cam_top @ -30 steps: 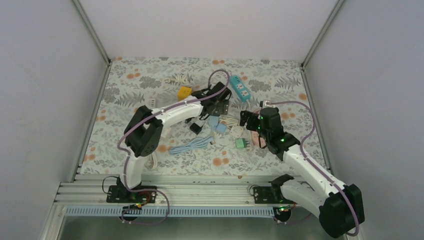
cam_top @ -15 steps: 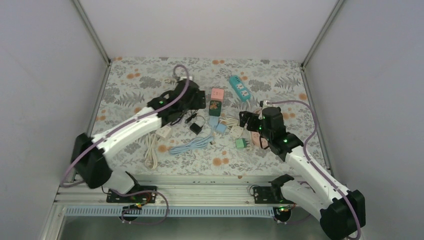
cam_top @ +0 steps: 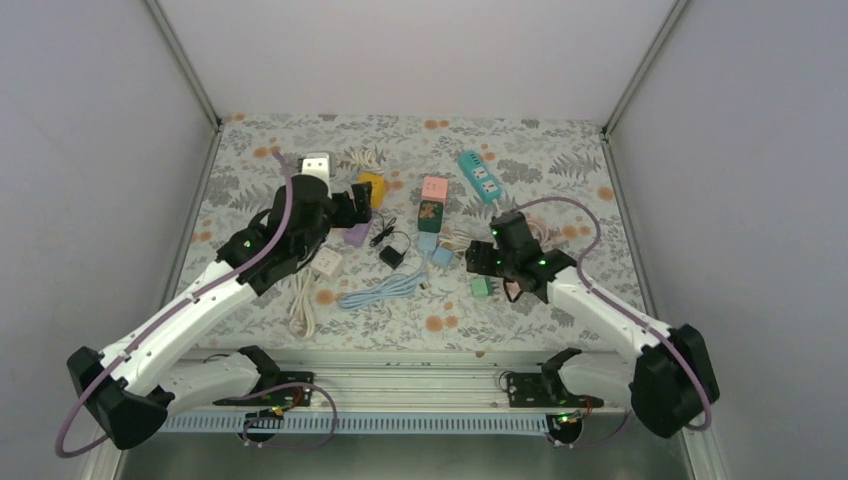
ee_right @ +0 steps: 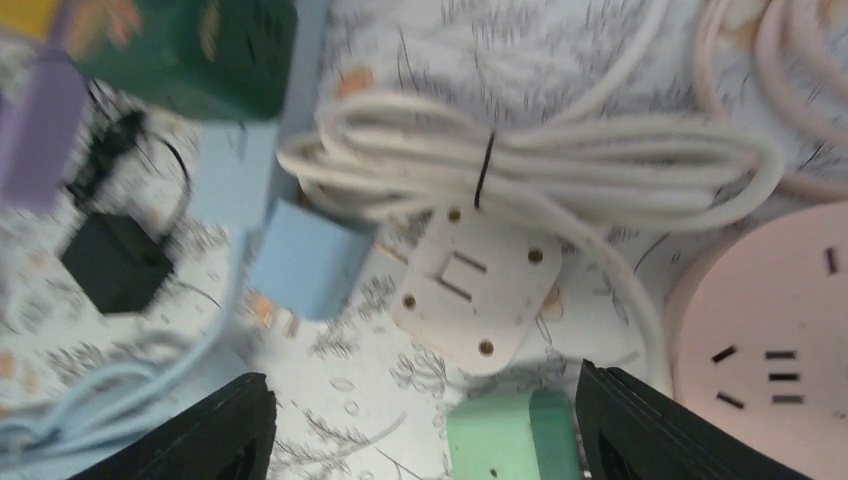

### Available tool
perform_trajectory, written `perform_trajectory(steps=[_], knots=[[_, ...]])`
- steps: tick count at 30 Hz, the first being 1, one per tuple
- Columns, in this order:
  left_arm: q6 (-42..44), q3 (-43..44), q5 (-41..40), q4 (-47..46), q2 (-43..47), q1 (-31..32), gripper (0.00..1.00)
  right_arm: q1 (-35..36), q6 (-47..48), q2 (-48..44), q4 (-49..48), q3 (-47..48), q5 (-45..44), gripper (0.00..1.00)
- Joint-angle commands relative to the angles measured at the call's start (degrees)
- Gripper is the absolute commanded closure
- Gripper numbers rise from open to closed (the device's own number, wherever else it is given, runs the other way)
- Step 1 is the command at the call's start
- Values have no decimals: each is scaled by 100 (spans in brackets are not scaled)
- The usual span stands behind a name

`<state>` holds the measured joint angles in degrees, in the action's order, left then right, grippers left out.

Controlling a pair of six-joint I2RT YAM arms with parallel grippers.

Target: Insert the plug

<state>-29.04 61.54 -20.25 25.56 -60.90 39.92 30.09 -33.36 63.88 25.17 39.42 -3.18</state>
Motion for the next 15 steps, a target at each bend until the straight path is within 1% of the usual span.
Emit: perform_trajectory(steps=[1, 3, 6, 9, 13, 15], knots=[[80, -394, 329, -256, 337, -142, 0, 230, -474, 419, 431, 155, -273, 26], [76, -568, 514, -388, 479, -189, 0, 239, -722, 438, 452, 58, -330, 28], [45, -837, 709, -641, 622, -204, 0, 240, -933, 419, 390, -173, -446, 28], [81, -994, 1039, -877, 635, -212, 0, 246, -774, 592, 339, -233, -335, 29], [91, -1029, 1249, -999, 570, -213, 0, 244, -453, 847, 342, -111, -44, 32], [91, -1022, 1369, -1037, 499, -221, 0, 249, -365, 1003, 386, -49, 213, 37]])
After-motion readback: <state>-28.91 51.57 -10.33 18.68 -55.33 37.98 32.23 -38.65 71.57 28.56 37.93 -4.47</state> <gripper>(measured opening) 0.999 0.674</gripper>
